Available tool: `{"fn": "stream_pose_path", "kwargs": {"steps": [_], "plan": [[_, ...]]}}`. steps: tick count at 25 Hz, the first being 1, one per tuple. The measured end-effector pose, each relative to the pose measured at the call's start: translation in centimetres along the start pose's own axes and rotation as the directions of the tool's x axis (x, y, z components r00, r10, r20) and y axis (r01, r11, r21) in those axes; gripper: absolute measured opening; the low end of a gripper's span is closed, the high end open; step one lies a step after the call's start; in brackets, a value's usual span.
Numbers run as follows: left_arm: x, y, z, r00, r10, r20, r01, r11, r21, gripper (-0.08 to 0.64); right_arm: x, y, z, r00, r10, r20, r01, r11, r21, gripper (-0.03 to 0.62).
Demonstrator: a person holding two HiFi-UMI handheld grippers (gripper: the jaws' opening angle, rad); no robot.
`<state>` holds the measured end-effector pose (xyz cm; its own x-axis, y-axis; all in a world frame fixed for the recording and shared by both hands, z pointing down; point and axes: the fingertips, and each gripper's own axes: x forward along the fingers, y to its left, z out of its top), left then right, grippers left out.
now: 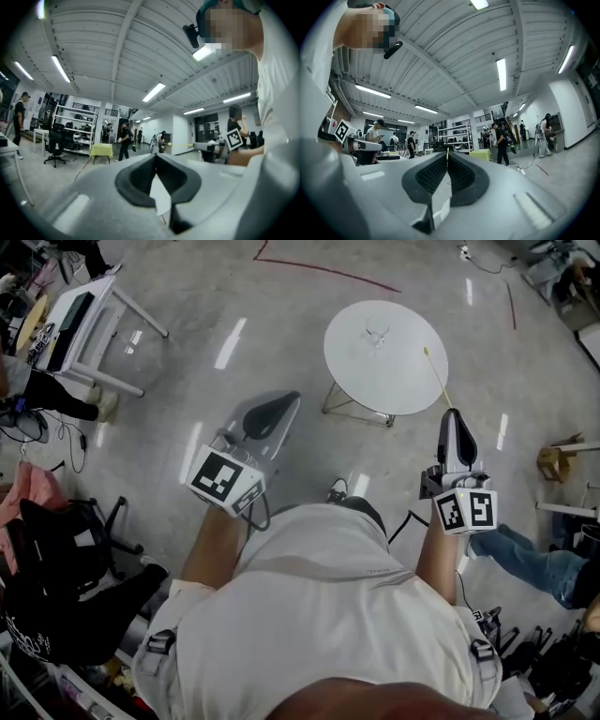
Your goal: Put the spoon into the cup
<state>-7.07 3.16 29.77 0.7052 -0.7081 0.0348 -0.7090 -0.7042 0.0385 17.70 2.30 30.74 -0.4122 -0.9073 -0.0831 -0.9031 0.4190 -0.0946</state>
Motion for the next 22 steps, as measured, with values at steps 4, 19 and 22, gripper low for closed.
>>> {"fn": "stream_pose_path", "kwargs": {"steps": [4,19,22], "plan": [[6.6,-0.6,0.0,1.000,0.000,-0.025,0.000,1.000,-0.001,0.002,2.2,-6.8,0.0,1.000,0.006,-0.017,-0.005,1.000,0.017,0.012],[18.8,9.6,-3.9,0.990,-0.102,-0.102,0.099,0.995,-0.030,0.002,15.5,-12.9,-6.8,0.987,-0.016,-0.159,0.024,0.999,0.044,0.012],[20.4,14.5,-4.7,0.987,-0.127,-0.096,0.124,0.992,-0.029,0.002,19.8,-12.3,-7.9,0.979,-0.043,-0.201,0.048,0.999,0.020,0.012]]}}
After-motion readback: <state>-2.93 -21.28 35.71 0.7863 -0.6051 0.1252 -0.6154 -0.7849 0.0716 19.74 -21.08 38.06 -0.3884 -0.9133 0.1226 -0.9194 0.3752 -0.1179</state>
